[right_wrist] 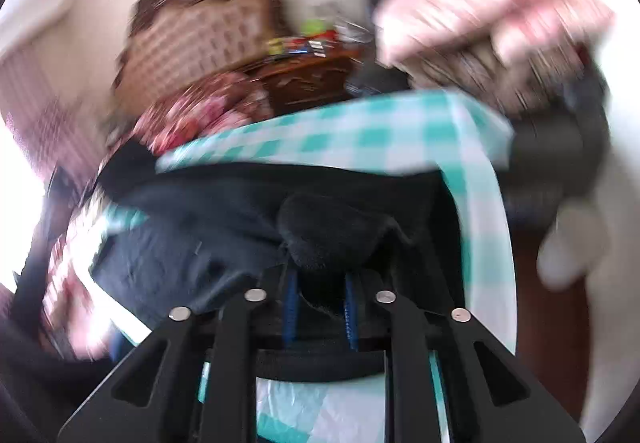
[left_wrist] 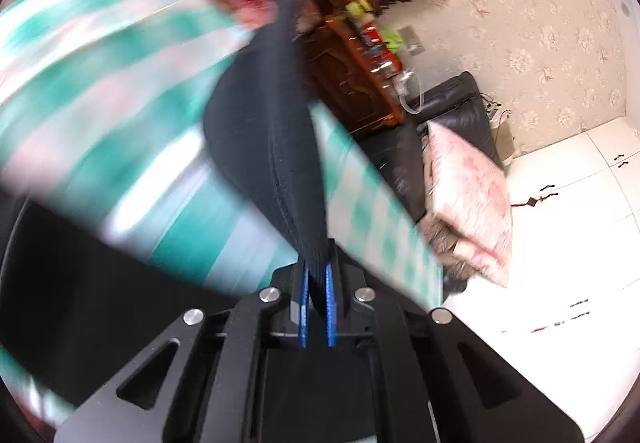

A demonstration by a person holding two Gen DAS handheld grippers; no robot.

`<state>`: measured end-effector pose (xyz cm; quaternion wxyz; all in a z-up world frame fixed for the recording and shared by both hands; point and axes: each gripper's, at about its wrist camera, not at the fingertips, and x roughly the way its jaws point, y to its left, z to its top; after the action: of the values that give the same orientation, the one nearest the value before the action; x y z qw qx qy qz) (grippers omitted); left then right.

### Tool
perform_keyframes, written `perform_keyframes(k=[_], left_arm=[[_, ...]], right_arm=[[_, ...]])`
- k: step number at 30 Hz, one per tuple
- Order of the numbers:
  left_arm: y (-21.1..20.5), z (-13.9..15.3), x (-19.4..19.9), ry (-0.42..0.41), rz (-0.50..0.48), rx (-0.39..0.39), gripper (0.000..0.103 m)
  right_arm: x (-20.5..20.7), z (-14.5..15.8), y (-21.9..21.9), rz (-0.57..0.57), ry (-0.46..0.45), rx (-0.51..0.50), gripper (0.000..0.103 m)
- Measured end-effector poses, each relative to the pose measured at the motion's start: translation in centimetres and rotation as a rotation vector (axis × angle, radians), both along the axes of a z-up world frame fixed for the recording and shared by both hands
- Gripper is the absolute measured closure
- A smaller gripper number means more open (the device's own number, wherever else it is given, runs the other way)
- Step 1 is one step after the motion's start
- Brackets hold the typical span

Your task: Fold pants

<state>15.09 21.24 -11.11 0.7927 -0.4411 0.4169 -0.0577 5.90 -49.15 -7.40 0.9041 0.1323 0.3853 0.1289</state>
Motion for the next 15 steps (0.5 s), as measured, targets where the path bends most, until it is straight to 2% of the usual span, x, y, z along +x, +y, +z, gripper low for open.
perform_keyframes(k=[1, 2, 4, 6, 7, 8, 10, 12, 15], left_arm=[[-0.8, -2.3, -4.2, 0.025, 0.002, -0.023, 0.097], [-1.5, -3.9, -6.2, 0.04, -0.002, -0.022, 0.097], [-2.7, -7.3, -9.5, 0.085, 0.004, -0.008, 0.097], [-3.6, -9.7, -11.3, 0.102, 0.031, 0.031, 0.095], [-3.8, -10.0, -11.5, 0.09, 0.038, 0.035, 0.092], [-3.7, -10.3, -11.7, 0.076, 0.049, 0.009, 0.089], [-3.7, -10.3, -11.6, 0.062, 0.052, -0.014, 0.065], [-3.4, -9.7, -11.1, 0.044, 0.06, 0.024, 0.056], [-2.6, -9.5, -11.2, 0.045, 0.074, 0.053, 0.054]], right_arm=[[0.0, -1.3, -1.1, -0.052, 0.058, 0.049, 0.071], [-0.1, -2.4, -1.7, -0.101, 0.106, 0.065, 0.065], [-0.6, -5.1, -2.7, -0.18, 0.193, 0.147, 0.064], [-1.6, -7.2, -3.6, -0.242, 0.229, 0.29, 0.063], [-2.5, -7.8, -3.8, -0.281, 0.218, 0.349, 0.061], [-3.2, -8.1, -4.1, -0.313, 0.215, 0.399, 0.055], [-4.7, -8.9, -4.4, -0.391, 0.224, 0.494, 0.043], [-5.5, -9.2, -4.3, -0.425, 0.22, 0.533, 0.043], [-6.0, -9.1, -3.9, -0.447, 0.202, 0.576, 0.041]])
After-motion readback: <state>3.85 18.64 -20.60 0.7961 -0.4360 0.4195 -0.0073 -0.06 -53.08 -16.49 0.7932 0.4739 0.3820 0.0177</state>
